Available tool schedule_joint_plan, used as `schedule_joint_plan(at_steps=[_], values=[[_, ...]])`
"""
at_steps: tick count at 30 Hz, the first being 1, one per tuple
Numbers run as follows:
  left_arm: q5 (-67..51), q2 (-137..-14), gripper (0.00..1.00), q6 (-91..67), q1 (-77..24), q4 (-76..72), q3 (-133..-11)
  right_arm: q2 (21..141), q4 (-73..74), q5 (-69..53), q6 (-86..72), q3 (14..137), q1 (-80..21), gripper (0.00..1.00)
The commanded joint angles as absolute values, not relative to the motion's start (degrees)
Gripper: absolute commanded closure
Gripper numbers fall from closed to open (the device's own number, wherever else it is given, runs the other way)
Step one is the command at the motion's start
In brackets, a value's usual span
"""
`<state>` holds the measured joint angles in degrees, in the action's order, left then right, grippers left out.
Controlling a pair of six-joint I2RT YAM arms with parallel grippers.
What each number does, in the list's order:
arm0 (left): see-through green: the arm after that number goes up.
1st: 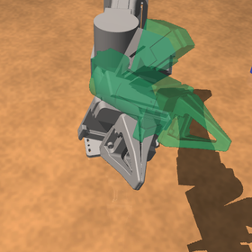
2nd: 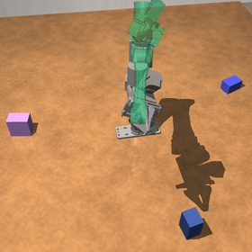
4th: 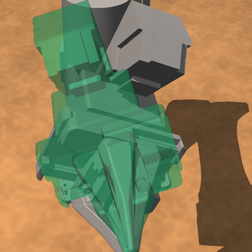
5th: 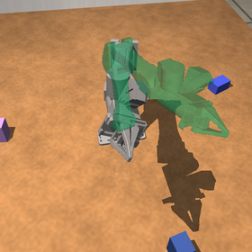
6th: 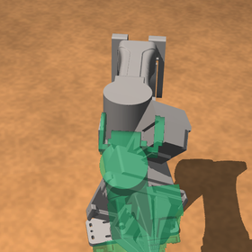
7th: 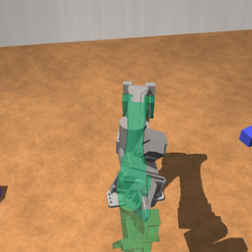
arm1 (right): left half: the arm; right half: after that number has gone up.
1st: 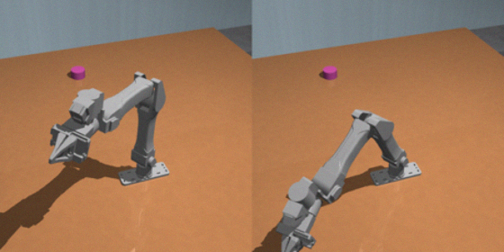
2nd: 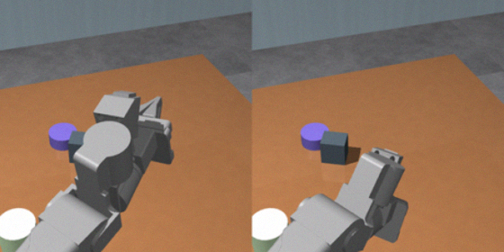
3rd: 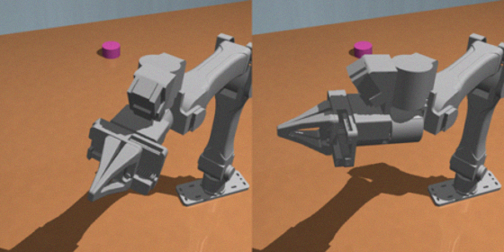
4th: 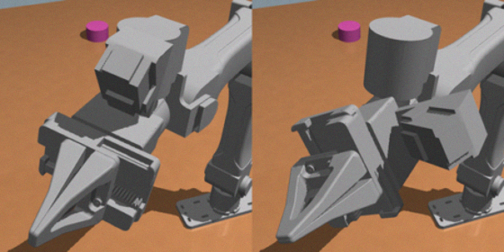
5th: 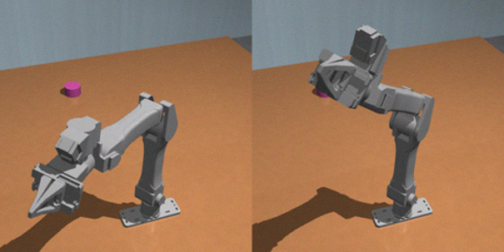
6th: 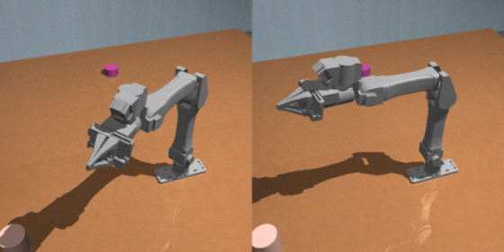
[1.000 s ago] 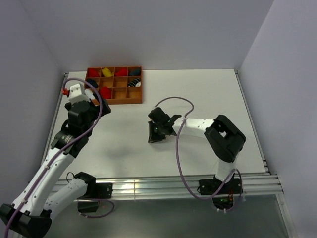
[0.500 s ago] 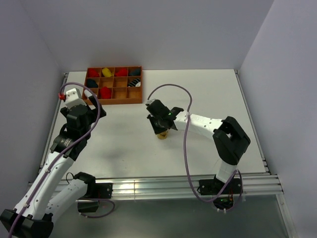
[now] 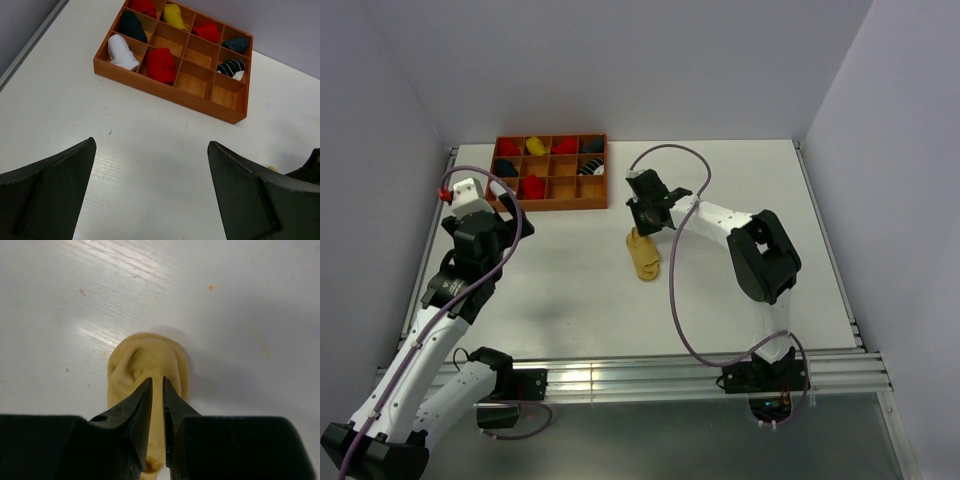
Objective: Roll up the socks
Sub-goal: Move the sock to the center of the board.
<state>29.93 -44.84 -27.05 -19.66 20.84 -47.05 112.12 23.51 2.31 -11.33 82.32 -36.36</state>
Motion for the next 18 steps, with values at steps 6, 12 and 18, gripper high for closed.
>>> schedule_joint_plan(at_steps=[6,12,18], values=[[27.7,-45.2,0.01,-26.7,-18.8,19.2,-46.8,113.7,18.5,4.9,-17.6,79.4,-33.5,0.79],[27.0,-44.8,0.01,-26.8,-18.5,18.9,-46.5,109.3,22.7,13.3,-27.9,72.3,-31.5,0.83],[25.7,-45.2,0.01,-27.0,-18.0,18.8,-46.6,99.7,24.6,9.6,-34.1,65.0,-31.6,0.82]])
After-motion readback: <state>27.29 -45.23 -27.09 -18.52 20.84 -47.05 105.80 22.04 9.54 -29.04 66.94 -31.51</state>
